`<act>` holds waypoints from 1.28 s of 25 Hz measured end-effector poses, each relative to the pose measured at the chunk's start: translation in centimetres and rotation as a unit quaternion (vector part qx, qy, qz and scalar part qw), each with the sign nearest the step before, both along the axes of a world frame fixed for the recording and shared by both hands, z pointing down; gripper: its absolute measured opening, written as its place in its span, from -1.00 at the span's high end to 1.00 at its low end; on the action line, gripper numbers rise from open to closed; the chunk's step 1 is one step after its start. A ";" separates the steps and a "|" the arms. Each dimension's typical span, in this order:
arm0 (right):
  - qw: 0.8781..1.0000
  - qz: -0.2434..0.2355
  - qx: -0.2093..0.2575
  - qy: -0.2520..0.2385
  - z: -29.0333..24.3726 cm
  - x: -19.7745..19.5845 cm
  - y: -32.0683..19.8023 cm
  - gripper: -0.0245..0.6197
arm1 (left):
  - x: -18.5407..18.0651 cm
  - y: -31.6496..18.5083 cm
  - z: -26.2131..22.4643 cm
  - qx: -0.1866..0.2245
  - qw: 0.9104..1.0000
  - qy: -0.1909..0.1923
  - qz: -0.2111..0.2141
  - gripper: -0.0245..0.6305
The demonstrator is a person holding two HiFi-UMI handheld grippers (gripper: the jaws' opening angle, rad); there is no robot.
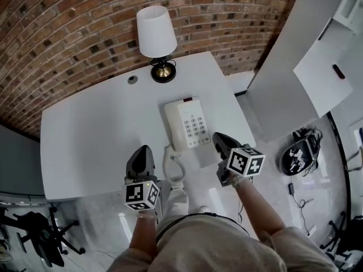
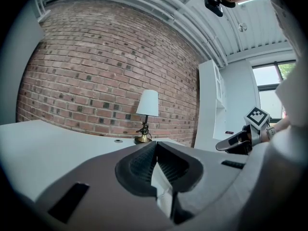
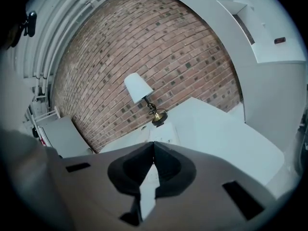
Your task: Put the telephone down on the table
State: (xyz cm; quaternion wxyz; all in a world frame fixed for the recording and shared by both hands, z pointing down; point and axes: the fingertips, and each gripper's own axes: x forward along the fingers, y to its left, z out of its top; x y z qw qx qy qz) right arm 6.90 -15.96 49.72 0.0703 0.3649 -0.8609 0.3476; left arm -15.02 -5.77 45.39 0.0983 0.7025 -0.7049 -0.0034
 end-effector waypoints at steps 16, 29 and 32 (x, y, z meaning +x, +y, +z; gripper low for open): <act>0.988 -0.036 0.146 0.040 -4.3 1.1 1.8 0.91 | 1.1 3.4 -1.2 0.007 1.000 -0.008 -0.017 0.91; 0.973 -0.039 0.224 0.047 -7.6 1.9 3.0 0.91 | 1.6 4.9 -3.0 0.025 0.999 -0.026 -0.019 0.91; 0.972 -0.037 0.228 0.046 -8.0 2.2 3.2 0.91 | 1.8 5.2 -3.3 0.026 0.999 -0.028 -0.018 0.91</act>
